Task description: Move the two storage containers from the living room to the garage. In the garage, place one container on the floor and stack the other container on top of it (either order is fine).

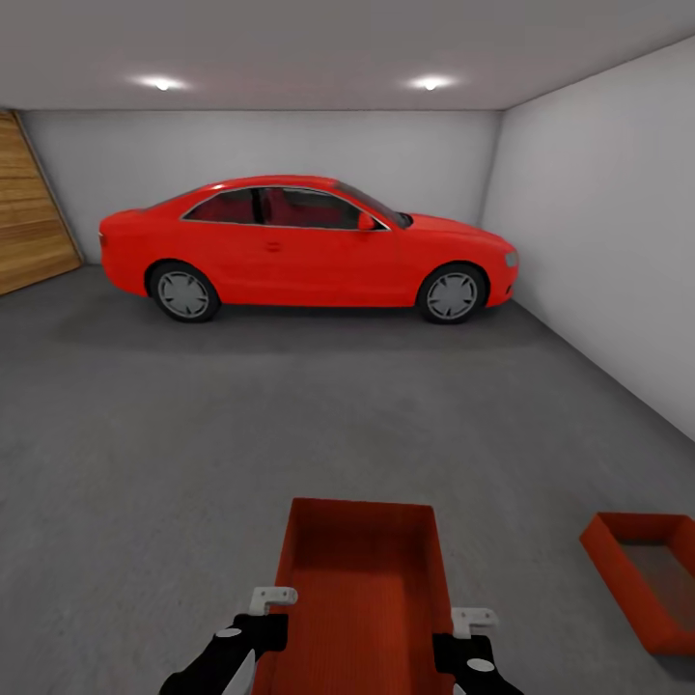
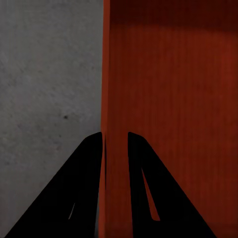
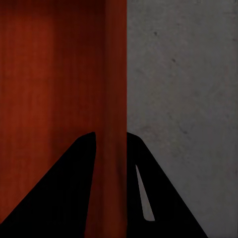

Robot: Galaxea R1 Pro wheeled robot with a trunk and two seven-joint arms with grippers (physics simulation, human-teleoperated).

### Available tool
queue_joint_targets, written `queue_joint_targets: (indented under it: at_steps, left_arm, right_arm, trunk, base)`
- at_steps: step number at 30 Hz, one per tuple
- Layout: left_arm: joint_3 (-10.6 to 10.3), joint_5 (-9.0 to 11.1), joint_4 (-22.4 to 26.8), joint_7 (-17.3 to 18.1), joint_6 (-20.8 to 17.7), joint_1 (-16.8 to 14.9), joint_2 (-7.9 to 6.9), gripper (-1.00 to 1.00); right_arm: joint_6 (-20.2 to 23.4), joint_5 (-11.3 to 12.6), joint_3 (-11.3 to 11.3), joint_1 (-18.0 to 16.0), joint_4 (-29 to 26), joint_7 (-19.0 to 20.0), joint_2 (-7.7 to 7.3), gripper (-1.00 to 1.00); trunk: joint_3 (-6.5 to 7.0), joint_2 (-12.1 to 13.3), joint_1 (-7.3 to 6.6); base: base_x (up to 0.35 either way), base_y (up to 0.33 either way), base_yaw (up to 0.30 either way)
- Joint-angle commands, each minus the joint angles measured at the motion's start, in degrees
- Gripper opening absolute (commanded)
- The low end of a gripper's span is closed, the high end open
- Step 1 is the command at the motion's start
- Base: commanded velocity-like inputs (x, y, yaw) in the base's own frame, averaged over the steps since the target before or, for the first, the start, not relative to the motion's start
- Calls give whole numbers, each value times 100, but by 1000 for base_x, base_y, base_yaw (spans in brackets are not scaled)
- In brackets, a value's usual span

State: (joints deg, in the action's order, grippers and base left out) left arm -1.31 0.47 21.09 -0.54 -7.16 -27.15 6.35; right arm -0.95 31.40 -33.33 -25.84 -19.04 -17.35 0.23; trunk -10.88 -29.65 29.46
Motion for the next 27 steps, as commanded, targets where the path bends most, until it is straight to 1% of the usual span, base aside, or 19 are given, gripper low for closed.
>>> queue_joint_targets:
  at_steps: [1, 27]
  left_arm:
    - [27, -82, 1, -51, -40, 0, -37, -100]
    - [26, -82, 9, -51, -40, 0, -37, -100]
  right_arm:
    - [-19, -64, 28, -8, -12, -94, -75, -100]
    - [-19, -64, 28, -8, -12, -94, -82, -100]
  trunk:
    - [-9, -9, 5]
    - [-9, -9, 5]
  base:
    - [322, 0, 0]
    - [322, 0, 0]
